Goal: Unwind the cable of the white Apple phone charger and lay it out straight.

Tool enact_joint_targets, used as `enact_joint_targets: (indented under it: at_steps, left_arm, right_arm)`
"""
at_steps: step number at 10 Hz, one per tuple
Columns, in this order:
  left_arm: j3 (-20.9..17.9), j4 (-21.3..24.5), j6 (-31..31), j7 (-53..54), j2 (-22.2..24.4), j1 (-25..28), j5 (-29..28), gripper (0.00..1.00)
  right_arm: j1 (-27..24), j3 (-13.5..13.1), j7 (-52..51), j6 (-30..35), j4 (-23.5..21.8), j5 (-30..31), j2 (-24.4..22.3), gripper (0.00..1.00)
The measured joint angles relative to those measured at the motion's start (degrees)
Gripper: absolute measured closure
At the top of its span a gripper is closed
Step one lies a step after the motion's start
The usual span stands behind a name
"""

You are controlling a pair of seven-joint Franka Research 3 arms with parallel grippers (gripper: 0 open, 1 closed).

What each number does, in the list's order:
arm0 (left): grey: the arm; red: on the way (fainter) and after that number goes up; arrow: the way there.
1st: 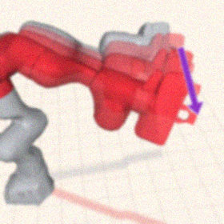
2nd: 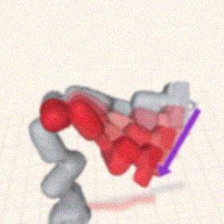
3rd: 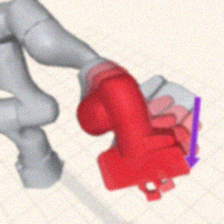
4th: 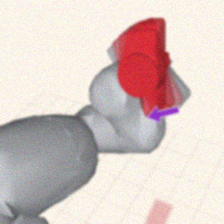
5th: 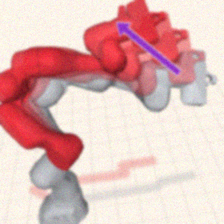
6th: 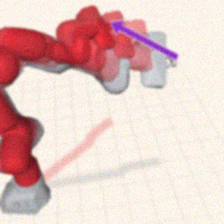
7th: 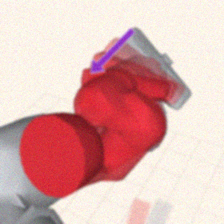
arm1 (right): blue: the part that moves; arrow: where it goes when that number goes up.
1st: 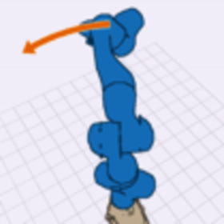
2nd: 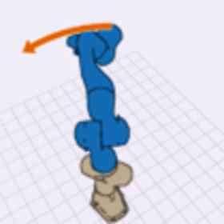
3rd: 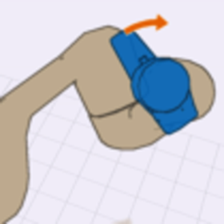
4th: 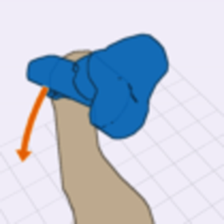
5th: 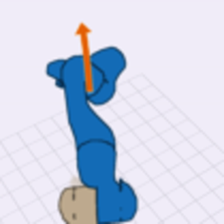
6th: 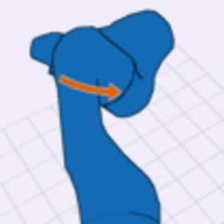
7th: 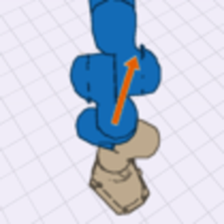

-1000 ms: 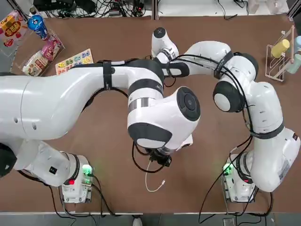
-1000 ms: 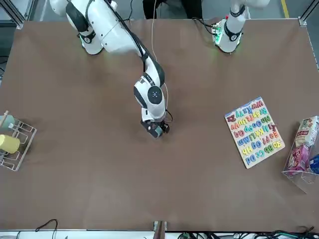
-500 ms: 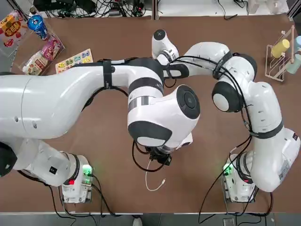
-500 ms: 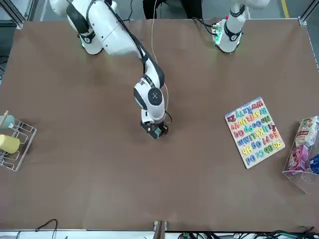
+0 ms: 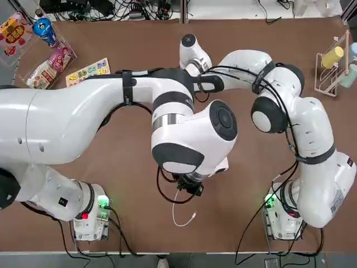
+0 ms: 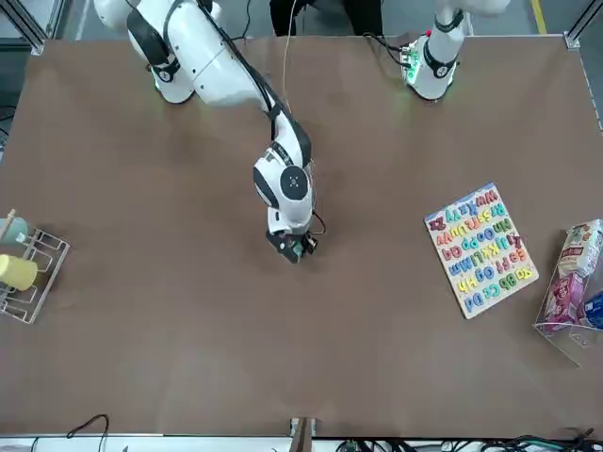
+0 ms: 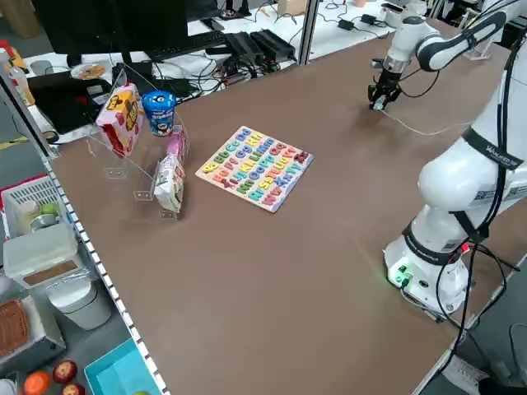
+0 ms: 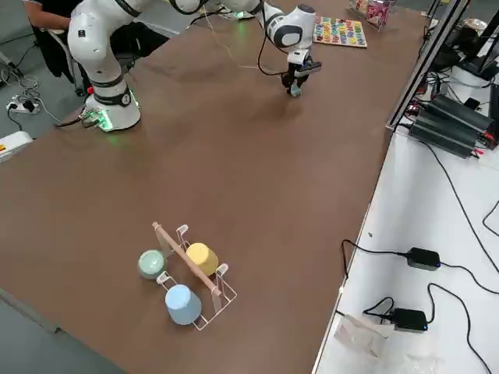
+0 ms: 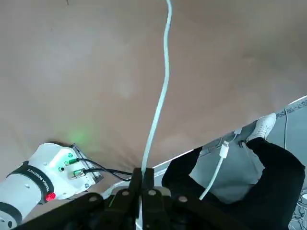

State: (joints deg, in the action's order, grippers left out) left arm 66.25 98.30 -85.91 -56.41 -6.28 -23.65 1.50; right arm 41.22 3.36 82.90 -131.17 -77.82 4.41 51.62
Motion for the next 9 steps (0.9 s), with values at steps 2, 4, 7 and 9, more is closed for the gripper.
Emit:
enact_joint_targets:
  at_steps: [2,4,7,9]
  left_arm:
    - [-0.1,0.0,0.0,0.0,0.0,0.0,0.0,0.96]
    - [-0.1,0.0,0.0,0.0,0.0,0.0,0.0,0.96]
    - [-0.1,-0.5,0.2,0.0,0.0,0.0,0.0,0.96]
    - [-0.2,-0.8,0.4,0.0,0.0,0.2,0.0,0.96]
  right_arm:
    - [0.0,0.0,0.0,0.0,0.0,0.1,0.0,0.52]
    - [-0.4,-0.3,-0.9,-0.1,0.1,3.0,0.0,0.52]
    - [-4.3,-0.8,-11.1,-0.9,2.5,4.5,-0.1,0.52]
    - [-6.0,-0.7,-17.3,-0.9,5.6,4.5,-0.2,0.52]
